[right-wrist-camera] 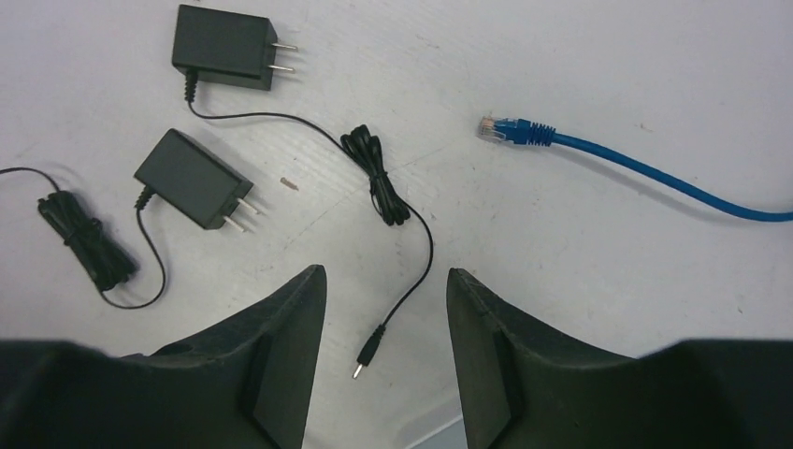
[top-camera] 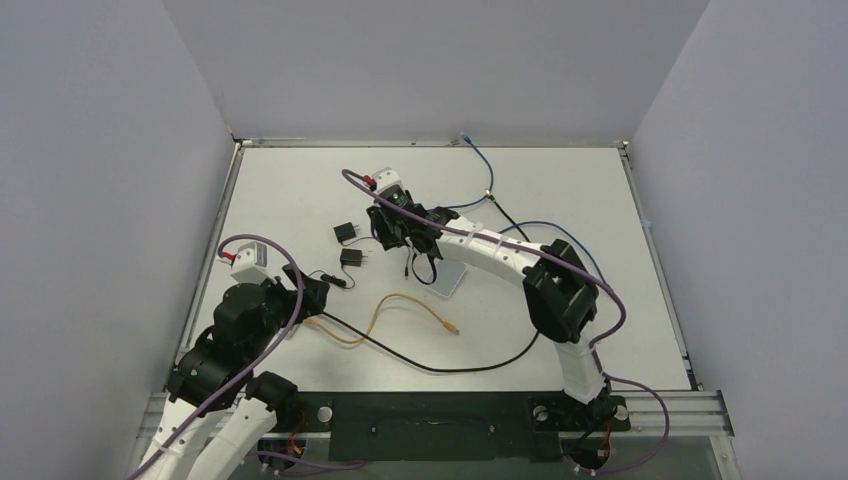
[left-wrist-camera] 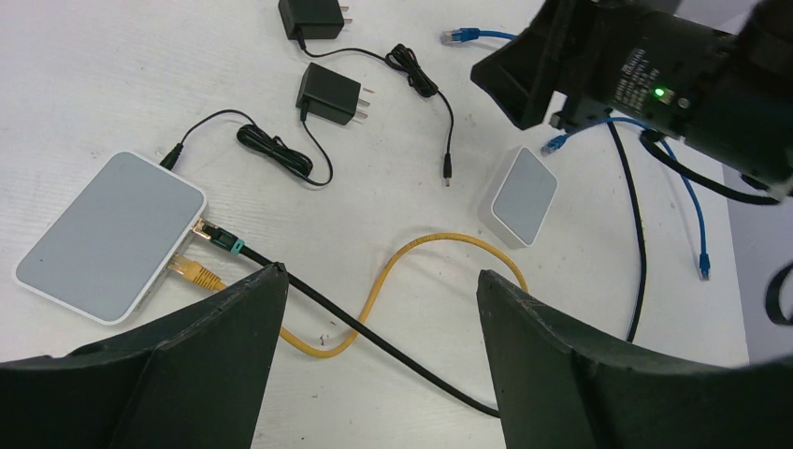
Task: Insert the plug into the switch port
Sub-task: Move the connector to the center of the board, then pick up the power from the center of the board.
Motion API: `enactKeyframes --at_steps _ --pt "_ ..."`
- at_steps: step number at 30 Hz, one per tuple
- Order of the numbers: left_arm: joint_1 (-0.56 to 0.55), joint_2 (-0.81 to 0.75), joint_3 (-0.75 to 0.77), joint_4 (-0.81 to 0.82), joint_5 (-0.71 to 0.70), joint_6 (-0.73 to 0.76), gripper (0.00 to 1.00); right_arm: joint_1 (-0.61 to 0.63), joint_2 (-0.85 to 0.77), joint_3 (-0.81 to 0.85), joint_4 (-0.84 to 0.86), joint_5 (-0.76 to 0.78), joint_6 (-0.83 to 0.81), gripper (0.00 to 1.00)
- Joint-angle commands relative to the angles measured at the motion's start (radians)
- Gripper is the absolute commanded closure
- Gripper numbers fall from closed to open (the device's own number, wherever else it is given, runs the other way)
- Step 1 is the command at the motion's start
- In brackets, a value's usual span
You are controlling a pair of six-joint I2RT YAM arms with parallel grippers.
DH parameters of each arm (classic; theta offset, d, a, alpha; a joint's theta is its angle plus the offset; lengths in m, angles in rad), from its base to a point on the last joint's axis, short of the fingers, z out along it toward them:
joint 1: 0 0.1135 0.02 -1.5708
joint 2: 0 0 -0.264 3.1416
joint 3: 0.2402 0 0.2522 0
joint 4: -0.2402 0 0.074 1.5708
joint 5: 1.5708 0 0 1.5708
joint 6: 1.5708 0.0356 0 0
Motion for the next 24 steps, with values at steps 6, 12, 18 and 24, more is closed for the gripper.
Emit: enactKeyframes --at_steps 6,12,18,24 --pt "0.002 0.002 0.021 0.025 -0.013 -0.009 0.28 -0.107 0.169 0.127 -0.013 -0.299 0.002 0.53" --pt "0.004 0.027 0.015 0.038 -0.008 -0.010 0.28 -0.145 0.215 0.140 -0.007 -0.373 -0.018 0.53" --pt "0.004 0.047 0.014 0.040 -0.004 -0.009 0.28 -0.147 0.257 0.177 -0.003 -0.421 -0.044 0.53" --pt "0.004 0.050 0.014 0.039 -0.006 -0.009 0.28 -0.148 0.314 0.238 0.005 -0.420 -0.052 0.53"
